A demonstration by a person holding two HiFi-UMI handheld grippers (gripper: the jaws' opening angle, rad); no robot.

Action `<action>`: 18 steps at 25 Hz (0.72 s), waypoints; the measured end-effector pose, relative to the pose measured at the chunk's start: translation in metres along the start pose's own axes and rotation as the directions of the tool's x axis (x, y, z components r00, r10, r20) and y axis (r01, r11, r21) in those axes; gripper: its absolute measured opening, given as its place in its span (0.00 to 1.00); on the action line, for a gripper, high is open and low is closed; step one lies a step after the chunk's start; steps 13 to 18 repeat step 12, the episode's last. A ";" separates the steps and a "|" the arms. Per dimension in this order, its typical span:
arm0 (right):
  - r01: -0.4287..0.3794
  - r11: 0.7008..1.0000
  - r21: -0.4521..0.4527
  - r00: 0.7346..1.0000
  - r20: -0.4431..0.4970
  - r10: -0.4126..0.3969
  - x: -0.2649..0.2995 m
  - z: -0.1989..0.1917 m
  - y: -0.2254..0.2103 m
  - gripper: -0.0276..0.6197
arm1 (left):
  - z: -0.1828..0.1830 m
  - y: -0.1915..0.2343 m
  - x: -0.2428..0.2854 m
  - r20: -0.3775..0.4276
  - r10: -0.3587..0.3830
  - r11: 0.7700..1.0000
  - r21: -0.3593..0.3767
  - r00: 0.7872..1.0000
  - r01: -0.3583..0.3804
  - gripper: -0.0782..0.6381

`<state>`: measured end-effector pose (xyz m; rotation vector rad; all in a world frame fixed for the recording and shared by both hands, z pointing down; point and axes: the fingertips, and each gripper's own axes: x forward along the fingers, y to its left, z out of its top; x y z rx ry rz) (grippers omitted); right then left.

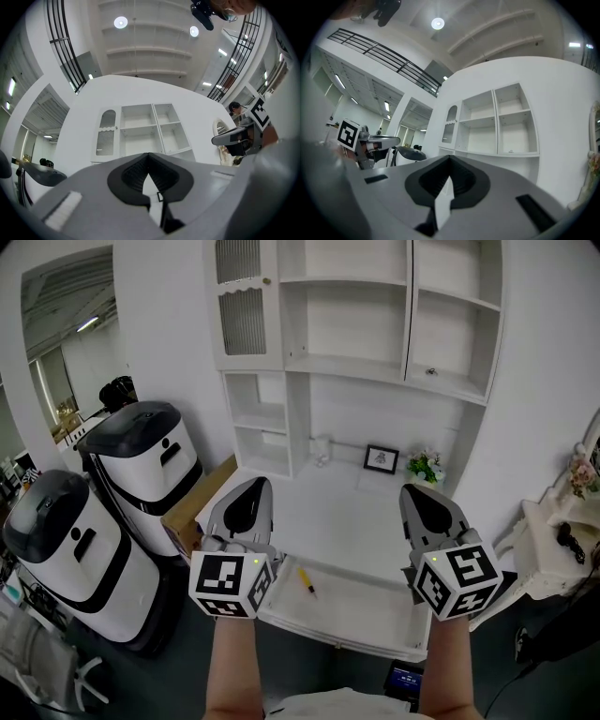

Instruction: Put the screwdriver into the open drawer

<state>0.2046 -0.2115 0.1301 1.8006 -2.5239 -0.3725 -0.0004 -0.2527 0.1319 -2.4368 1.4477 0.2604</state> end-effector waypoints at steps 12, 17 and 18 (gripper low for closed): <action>0.056 0.998 0.010 0.998 0.008 -0.056 -0.013 -0.007 -0.002 0.05 | -0.004 -0.007 -0.008 0.007 -0.007 1.000 0.012 1.000 0.006 0.12; 0.056 0.998 0.010 0.998 0.008 -0.056 -0.013 -0.007 -0.002 0.05 | -0.004 -0.007 -0.008 0.007 -0.007 1.000 0.012 1.000 0.006 0.12; 0.056 0.998 0.010 0.998 0.008 -0.056 -0.013 -0.007 -0.002 0.05 | -0.004 -0.007 -0.008 0.007 -0.007 1.000 0.012 1.000 0.006 0.12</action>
